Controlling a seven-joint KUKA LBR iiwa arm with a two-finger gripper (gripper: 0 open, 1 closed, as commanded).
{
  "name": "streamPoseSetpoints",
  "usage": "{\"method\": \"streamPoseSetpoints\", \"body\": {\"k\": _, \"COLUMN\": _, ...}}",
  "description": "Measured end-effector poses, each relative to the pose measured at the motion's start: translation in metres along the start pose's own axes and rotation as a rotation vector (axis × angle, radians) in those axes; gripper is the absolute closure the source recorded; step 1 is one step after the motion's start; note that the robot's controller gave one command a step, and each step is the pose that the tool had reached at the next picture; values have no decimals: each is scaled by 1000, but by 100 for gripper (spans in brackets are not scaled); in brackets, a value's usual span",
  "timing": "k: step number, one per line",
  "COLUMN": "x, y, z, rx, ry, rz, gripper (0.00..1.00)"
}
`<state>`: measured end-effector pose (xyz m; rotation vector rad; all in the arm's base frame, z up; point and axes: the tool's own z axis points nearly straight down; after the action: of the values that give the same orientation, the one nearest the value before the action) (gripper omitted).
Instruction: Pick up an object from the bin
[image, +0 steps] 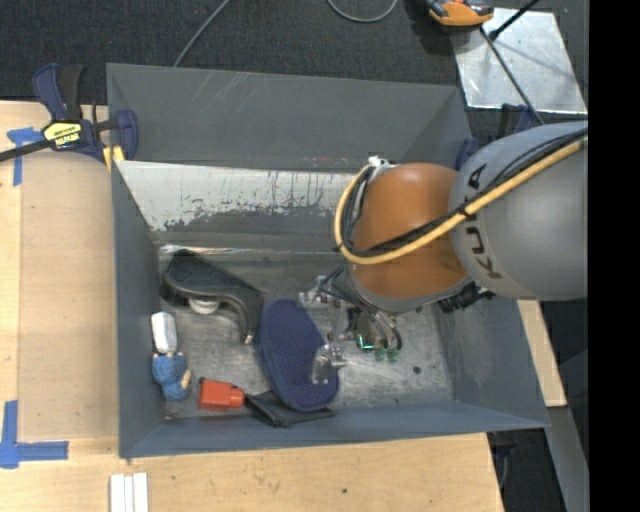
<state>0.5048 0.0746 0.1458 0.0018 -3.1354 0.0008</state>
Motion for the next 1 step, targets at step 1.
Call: {"method": "streamPoseSetpoints", "body": {"k": 1, "x": -84, "y": 15, "z": 69, "rx": 2, "ry": 20, "rz": -254, "gripper": 0}}
